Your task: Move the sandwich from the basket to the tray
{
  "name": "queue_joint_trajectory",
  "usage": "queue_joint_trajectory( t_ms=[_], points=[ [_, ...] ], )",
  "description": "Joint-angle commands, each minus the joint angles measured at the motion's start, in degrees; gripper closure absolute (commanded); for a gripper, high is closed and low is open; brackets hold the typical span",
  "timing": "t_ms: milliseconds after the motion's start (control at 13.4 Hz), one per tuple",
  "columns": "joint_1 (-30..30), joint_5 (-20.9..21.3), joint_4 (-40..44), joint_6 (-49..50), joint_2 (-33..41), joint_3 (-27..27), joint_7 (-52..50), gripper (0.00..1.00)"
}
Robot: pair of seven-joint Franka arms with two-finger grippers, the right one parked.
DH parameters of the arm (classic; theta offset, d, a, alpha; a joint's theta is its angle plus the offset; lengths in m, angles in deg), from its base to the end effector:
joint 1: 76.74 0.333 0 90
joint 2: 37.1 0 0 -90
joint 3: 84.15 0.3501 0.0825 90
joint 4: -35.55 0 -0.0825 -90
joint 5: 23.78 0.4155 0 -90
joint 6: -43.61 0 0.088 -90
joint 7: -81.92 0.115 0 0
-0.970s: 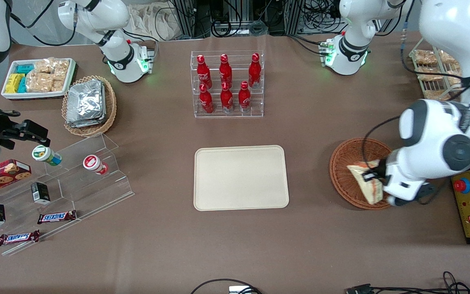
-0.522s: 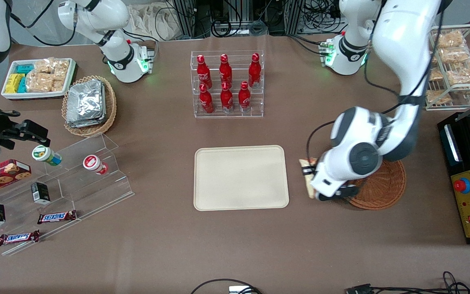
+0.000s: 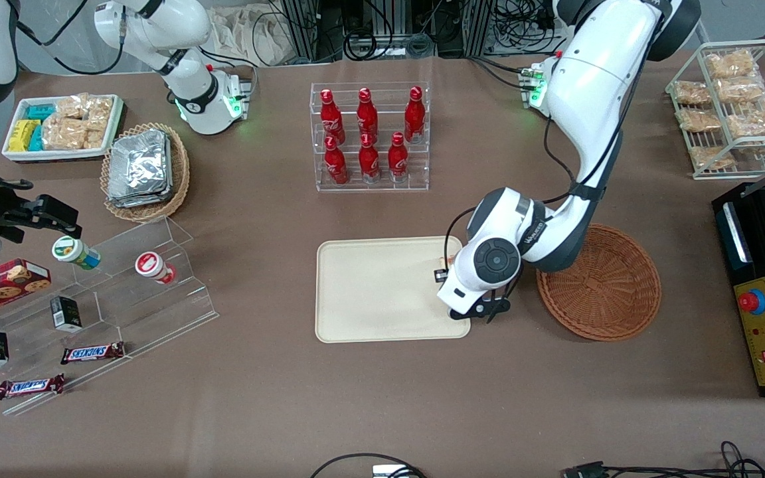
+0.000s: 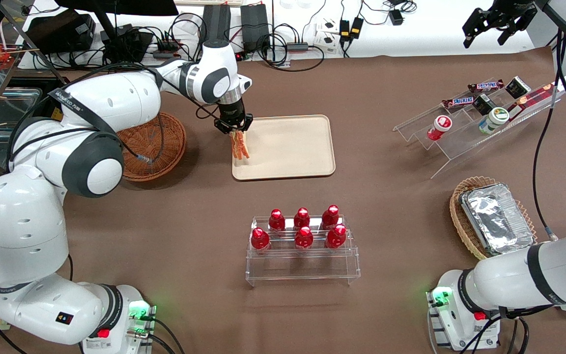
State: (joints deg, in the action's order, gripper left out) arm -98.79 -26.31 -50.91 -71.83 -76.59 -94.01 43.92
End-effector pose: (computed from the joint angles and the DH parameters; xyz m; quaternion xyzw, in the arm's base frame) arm 0.6346 -0.3756 0.2507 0.9903 0.0783 -0.1143 0.0116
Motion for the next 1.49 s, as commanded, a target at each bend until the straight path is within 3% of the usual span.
queue_joint_trajectory(
  t_ms=[0,224,299,373,746,970,1418],
  points=[
    [-0.3,-0.5,1.7,-1.6,-1.3,0.2,0.5,1.00],
    [-1.6,-0.2,1.7,-3.6,-1.8,-0.1,0.6,0.92],
    [-1.6,-0.1,1.7,-4.6,-2.1,-0.1,0.7,0.56],
    [-1.6,0.1,1.6,-4.9,-2.2,-0.1,1.2,0.01],
    [-1.4,0.2,1.5,-3.3,0.6,-0.1,5.8,0.00],
    [-0.2,0.5,0.1,5.5,7.1,0.6,6.4,0.00],
    [11.7,0.5,-21.9,7.2,30.4,0.6,17.4,0.00]
  ],
)
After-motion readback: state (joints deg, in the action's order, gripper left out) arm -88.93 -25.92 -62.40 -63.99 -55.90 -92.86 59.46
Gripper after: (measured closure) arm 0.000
